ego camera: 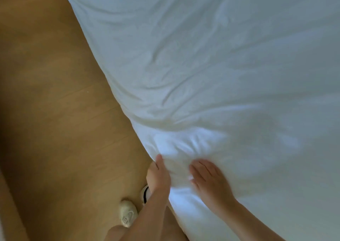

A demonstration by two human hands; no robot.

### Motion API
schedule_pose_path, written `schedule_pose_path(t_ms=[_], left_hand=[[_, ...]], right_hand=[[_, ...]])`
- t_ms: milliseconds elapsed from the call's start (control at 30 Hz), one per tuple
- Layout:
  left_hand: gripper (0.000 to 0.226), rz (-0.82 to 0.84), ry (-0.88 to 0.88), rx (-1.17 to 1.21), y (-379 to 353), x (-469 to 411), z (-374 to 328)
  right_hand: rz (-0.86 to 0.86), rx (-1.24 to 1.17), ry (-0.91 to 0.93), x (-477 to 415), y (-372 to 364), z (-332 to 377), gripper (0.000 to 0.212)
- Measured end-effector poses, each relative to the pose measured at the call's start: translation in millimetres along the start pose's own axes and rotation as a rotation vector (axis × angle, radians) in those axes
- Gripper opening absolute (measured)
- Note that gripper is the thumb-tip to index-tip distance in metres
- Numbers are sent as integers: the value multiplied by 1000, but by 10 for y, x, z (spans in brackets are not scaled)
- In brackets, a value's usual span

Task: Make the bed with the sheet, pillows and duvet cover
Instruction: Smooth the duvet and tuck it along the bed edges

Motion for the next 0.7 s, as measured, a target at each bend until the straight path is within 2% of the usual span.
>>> schedule_pose_path(t_ms=[33,100,233,333,367,400,433,533,633,700], left_hand=[[50,-27,-37,2,26,14,27],[53,-76,-101,28,105,29,130],[49,-54,-109,265,305,84,415],[49,-36,-176,419,335,171,480],[49,-50,-189,451,330,184,495],[50,-64,-195,482,309,178,498],[51,-82,-186,495,272,150,500],[53,-118,-147,416,77,75,620],[50,-92,-151,174,-279,296,925],[47,-54,-160,194,-521,498,1185]], right_hand=[[-4,-9,6,98,10,-48,19],[-17,-39,21,151,14,-88,24],[-30,-88,110,139,33,-21,11],[136,-58,204,622,-4,27,66],[178,-42,240,831,-17,20,75],[203,-24,243,1005,-20,-2,75],[186,-16,230,1134,-44,-35,67],[24,-50,235,1200,-137,-113,23],[-101,-58,239,1136,-218,-122,10],[-138,-31,259,1157,-240,-112,8]])
Point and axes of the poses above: each hand's wrist, its own x-axis away from the middle knuckle, its own y-axis out of the back of the hand, z = x × y, the point moved 3 cm from there along -x, towards the middle knuckle, and after that the axes turned 5 degrees about y, right-handed, at the moved point
